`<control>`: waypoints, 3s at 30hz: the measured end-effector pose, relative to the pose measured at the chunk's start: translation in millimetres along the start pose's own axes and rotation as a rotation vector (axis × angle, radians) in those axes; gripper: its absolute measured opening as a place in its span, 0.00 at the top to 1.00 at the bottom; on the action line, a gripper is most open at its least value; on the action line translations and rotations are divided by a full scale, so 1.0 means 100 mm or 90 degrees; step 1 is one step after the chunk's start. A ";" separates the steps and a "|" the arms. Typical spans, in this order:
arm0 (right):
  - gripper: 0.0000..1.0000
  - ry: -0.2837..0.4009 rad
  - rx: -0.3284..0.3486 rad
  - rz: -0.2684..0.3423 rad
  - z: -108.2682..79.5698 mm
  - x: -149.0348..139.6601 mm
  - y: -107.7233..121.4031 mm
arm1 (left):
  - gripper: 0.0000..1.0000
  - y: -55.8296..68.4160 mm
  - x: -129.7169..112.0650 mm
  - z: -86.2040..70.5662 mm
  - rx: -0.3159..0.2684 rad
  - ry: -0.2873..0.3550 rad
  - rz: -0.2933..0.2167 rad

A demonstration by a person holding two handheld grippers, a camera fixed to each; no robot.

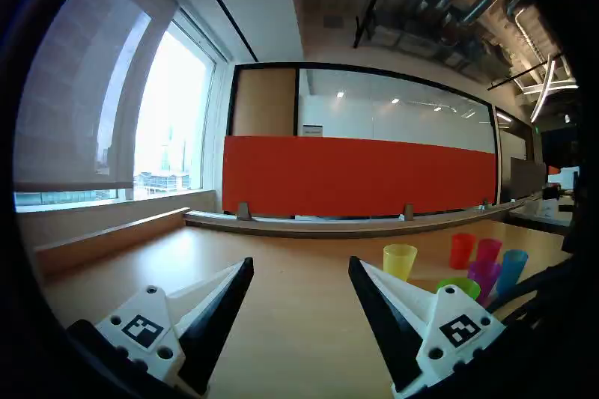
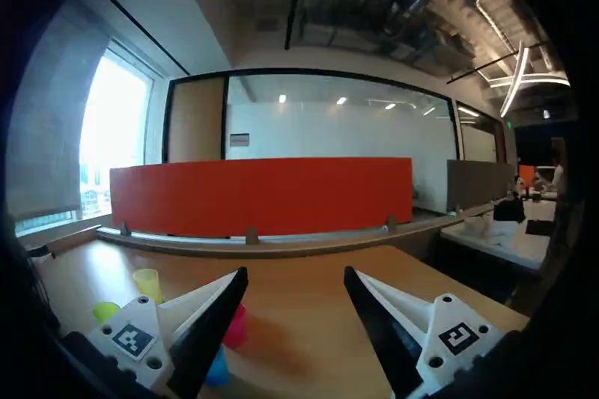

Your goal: Pour water

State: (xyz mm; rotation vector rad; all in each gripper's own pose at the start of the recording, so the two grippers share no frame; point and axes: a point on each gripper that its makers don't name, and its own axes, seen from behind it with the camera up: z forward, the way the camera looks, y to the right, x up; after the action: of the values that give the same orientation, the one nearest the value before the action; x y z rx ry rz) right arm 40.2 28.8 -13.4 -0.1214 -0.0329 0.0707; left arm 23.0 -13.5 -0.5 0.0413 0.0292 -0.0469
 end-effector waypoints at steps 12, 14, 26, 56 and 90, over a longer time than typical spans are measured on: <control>0.00 -0.004 -0.004 -0.001 0.01 0.02 0.01 | 0.06 -0.03 -0.22 0.05 0.003 -0.021 0.006; 0.00 -0.005 -0.004 0.003 0.01 0.02 0.02 | 0.06 -0.04 -0.21 0.05 0.006 -0.020 0.013; 0.00 0.000 -0.003 0.005 -0.02 0.06 0.02 | 0.06 -0.02 -0.22 0.04 0.005 -0.018 0.026; 0.00 0.038 0.007 -0.019 0.01 -0.21 0.06 | 0.05 -0.02 -0.23 0.04 0.005 -0.018 0.028; 0.00 0.026 0.068 -0.001 0.19 -0.82 -0.26 | 0.04 -0.02 -0.23 0.05 0.005 -0.018 0.028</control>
State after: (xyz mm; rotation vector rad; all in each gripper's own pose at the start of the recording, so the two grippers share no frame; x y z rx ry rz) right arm -40.8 -0.8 6.6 -0.0153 0.0110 0.0686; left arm 0.2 -14.8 4.9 0.0492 -0.0004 -0.0035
